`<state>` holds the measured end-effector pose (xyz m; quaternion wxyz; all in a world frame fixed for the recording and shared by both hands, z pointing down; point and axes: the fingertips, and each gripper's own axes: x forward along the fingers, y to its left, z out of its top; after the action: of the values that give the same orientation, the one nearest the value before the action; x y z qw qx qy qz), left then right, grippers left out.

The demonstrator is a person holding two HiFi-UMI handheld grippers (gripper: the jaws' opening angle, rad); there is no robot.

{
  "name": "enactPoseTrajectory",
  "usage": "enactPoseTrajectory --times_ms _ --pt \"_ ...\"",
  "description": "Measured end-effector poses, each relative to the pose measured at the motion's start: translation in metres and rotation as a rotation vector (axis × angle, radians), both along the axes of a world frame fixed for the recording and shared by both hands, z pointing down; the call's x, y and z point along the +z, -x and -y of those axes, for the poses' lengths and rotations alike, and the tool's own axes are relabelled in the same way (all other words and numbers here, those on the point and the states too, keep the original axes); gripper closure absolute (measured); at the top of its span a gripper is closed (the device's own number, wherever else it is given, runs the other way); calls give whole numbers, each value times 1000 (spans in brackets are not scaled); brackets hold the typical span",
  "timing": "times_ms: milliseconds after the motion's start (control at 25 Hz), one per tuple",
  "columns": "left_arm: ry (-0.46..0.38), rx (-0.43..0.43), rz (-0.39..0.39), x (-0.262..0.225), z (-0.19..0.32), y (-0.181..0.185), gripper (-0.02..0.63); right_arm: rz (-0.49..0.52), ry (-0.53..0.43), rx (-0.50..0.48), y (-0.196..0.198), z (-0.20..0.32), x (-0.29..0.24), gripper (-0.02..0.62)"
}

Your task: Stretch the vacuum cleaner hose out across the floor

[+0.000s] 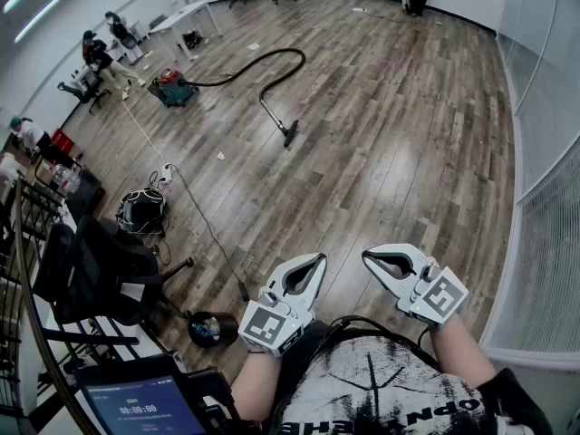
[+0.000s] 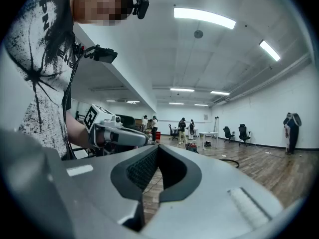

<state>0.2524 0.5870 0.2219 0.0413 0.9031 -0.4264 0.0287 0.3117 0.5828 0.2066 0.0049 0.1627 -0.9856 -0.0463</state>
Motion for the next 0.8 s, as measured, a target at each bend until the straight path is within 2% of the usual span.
enactPoseTrajectory --times_ms 560,800 --pt "11 -3 0 3 3 0 606 -15 -3 -33 6 1 5 590" --pt "18 1 3 4 3 -2 606 33 40 -39 7 -1 3 589"
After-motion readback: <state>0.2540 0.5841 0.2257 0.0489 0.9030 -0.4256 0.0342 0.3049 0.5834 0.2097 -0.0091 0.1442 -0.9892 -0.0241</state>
